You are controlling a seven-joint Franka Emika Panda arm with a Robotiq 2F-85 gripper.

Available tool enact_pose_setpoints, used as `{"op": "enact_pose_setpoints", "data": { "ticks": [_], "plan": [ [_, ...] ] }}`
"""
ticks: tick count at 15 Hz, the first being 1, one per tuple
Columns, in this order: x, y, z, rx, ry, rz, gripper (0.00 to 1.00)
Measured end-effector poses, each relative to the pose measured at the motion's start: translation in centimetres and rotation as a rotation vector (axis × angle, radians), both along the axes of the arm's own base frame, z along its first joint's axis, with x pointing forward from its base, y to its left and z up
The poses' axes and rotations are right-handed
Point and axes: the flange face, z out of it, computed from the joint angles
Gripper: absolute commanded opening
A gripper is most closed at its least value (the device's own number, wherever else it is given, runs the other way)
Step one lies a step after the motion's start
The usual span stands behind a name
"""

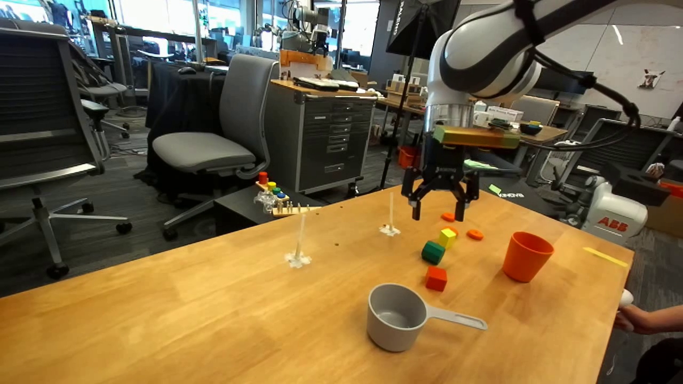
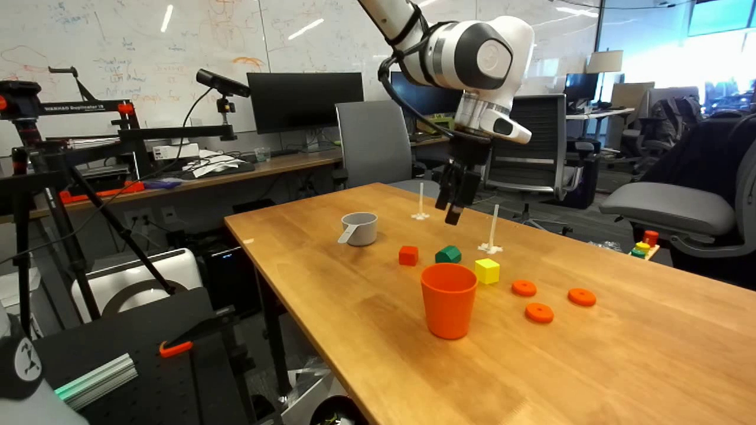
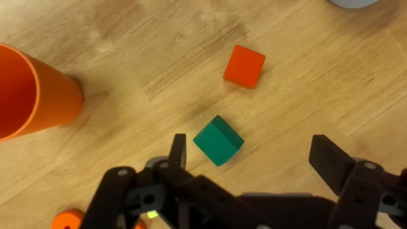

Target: Put the green, orange and yellow blocks in the pot

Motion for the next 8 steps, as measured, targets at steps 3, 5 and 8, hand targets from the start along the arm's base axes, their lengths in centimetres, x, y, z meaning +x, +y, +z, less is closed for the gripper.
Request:
{"op": "enact_pose_setpoints", "data": {
  "ticks": [3,5,8],
  "plan": [
    [0.4,-0.9,-3.0,-0.023,0.053,-0.040,1.00],
    [0.7,-1.5,-4.3,-0.035,0.080,-0.056,1.00],
    [1.0,-2.0,-5.3,-0.046,0.106,-0.071,1.00]
  ]
}}
